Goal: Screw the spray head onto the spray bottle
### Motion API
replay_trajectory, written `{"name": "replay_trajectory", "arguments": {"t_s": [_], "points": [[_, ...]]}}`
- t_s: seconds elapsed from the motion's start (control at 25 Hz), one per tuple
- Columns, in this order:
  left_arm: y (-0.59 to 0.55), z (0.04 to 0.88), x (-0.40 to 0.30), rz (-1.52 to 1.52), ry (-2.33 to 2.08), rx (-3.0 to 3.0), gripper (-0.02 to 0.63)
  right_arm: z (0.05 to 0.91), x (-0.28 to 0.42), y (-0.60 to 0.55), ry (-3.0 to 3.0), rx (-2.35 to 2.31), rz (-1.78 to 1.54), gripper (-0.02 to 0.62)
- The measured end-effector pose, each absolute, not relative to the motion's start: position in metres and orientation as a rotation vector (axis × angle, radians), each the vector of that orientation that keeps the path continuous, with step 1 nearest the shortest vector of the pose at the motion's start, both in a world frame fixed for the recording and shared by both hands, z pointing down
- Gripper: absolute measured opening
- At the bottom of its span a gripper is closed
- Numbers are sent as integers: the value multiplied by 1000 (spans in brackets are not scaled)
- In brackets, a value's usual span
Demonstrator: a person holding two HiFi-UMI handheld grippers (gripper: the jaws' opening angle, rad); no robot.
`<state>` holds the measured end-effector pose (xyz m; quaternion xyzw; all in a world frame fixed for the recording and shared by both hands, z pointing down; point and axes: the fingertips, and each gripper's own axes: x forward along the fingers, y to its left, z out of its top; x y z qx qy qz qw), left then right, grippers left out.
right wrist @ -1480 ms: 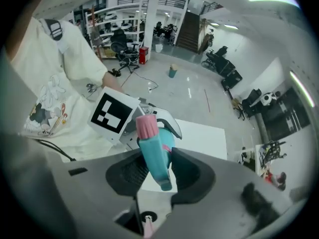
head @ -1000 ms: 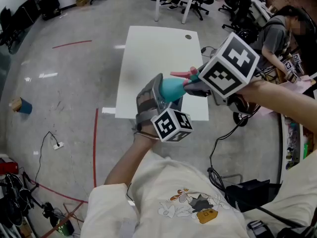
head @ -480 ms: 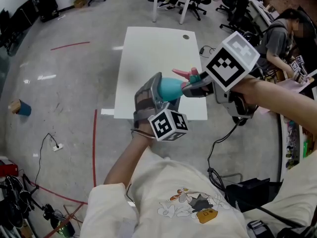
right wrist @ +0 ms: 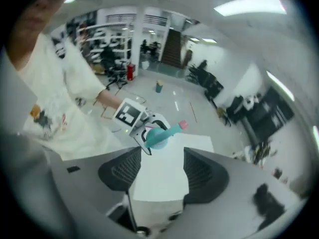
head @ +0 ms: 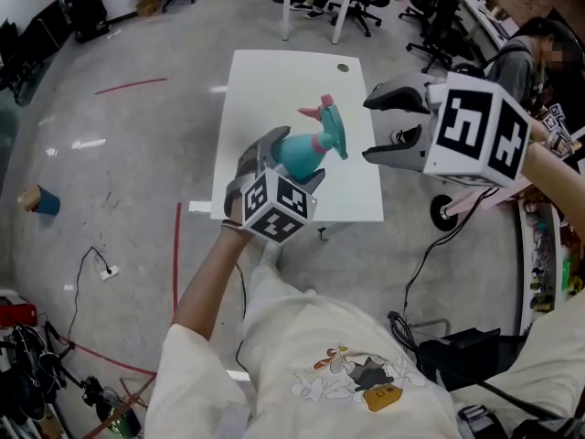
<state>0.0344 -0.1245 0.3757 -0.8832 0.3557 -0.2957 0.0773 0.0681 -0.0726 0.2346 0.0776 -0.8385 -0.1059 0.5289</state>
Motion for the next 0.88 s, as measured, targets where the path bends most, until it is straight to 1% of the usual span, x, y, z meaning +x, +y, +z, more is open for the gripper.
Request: {"name": "replay_trajectory", "arguments": {"t_s": [0.08, 0.16, 0.28, 0.44, 0.64, 0.88], "points": [[-118, 378, 40, -882, 915, -2765, 420, 227, 65, -65, -1941, 44, -546, 255], [-107, 378, 45, -874, 726, -2873, 420, 226, 64, -60, -1852, -58, -760, 255], [-90, 378, 52, -872, 464, -2940, 420, 228, 58, -57, -1811, -129, -919, 255], [-64, 388, 66, -897, 122, -2963, 420, 236, 58, -48, -1786, -207, -964, 255], [-25, 389, 79, -858, -277, -2958, 420, 255, 66, -35, -1675, -362, -973, 255], [-1, 395, 86, -931, -502, -2906, 420, 284, 68, -5, -1616, -540, -950, 253]]}}
